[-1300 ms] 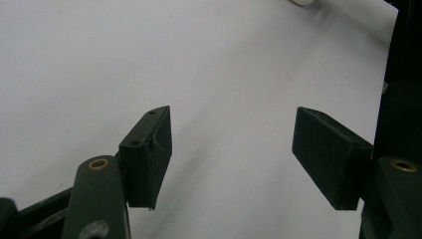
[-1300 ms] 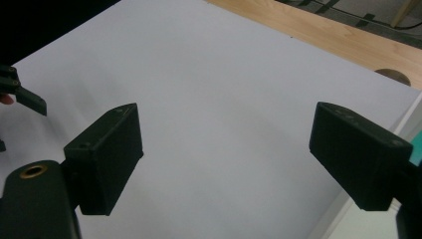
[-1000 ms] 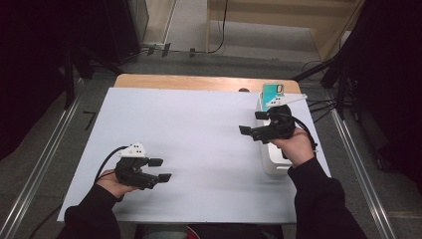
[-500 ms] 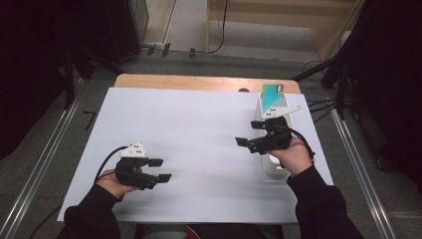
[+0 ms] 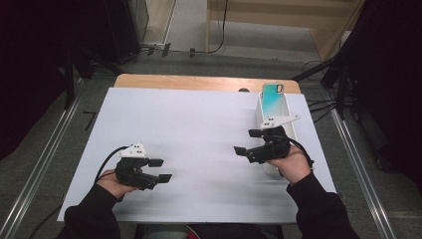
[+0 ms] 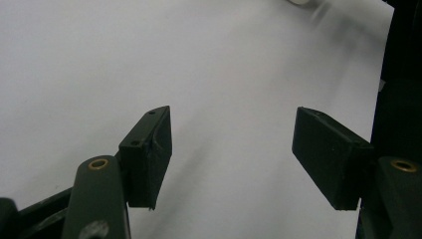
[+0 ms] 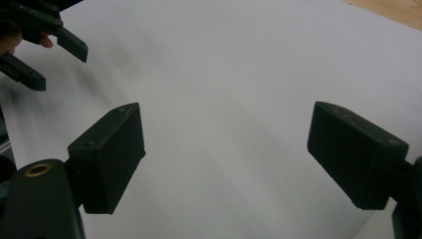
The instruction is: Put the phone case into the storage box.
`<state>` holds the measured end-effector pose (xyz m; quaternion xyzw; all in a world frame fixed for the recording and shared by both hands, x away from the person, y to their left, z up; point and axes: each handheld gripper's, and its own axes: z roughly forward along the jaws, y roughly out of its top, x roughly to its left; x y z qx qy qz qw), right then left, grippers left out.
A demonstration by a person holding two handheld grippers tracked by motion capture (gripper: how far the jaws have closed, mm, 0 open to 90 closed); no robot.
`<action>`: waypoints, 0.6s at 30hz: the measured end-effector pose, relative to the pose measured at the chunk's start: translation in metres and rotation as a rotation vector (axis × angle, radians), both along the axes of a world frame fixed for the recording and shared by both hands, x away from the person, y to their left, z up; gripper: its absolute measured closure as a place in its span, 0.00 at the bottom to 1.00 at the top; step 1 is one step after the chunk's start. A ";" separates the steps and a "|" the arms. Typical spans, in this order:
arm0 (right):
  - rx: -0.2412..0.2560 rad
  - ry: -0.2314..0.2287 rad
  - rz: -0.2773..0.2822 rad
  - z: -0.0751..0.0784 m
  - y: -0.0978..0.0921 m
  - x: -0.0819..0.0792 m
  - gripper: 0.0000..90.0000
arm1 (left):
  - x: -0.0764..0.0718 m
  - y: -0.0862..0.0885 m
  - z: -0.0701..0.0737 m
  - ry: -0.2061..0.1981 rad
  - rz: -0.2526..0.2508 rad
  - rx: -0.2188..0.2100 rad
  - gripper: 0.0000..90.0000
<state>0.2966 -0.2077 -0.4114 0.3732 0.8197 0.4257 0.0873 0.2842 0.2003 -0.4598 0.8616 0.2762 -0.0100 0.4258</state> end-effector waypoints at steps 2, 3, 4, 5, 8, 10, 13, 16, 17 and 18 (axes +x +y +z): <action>-0.001 -0.003 0.003 -0.002 0.000 -0.002 0.18 | 0.000 0.000 0.000 0.000 0.000 0.000 0.35; -0.001 -0.002 -0.003 -0.003 0.000 -0.004 0.19 | 0.000 0.000 0.000 0.000 0.001 0.000 0.35; -0.006 -0.005 0.003 -0.004 0.000 -0.005 0.20 | 0.000 0.000 0.000 0.001 0.001 -0.001 0.35; -0.004 -0.002 0.002 -0.005 0.000 -0.006 0.21 | 0.000 0.000 0.000 0.000 0.000 0.000 0.35; 0.007 0.008 0.002 -0.008 0.000 -0.010 0.21 | 0.000 0.000 0.000 0.000 0.001 0.000 0.35; 0.003 0.008 0.002 -0.009 0.000 -0.013 0.22 | 0.000 0.000 0.000 0.001 0.001 -0.001 0.35; -0.003 0.004 0.010 -0.011 0.000 -0.017 0.22 | 0.000 0.000 0.000 0.001 0.002 -0.003 0.35; -0.016 0.001 0.013 -0.013 -0.001 -0.021 0.23 | 0.000 0.000 0.000 -0.001 0.003 -0.003 0.35; -0.019 0.000 0.012 -0.014 -0.001 -0.022 0.23 | 0.000 0.000 0.000 0.001 0.004 -0.006 0.35; -0.021 0.004 0.015 -0.015 -0.002 -0.024 0.23 | 0.000 0.000 0.000 0.000 0.004 -0.006 0.35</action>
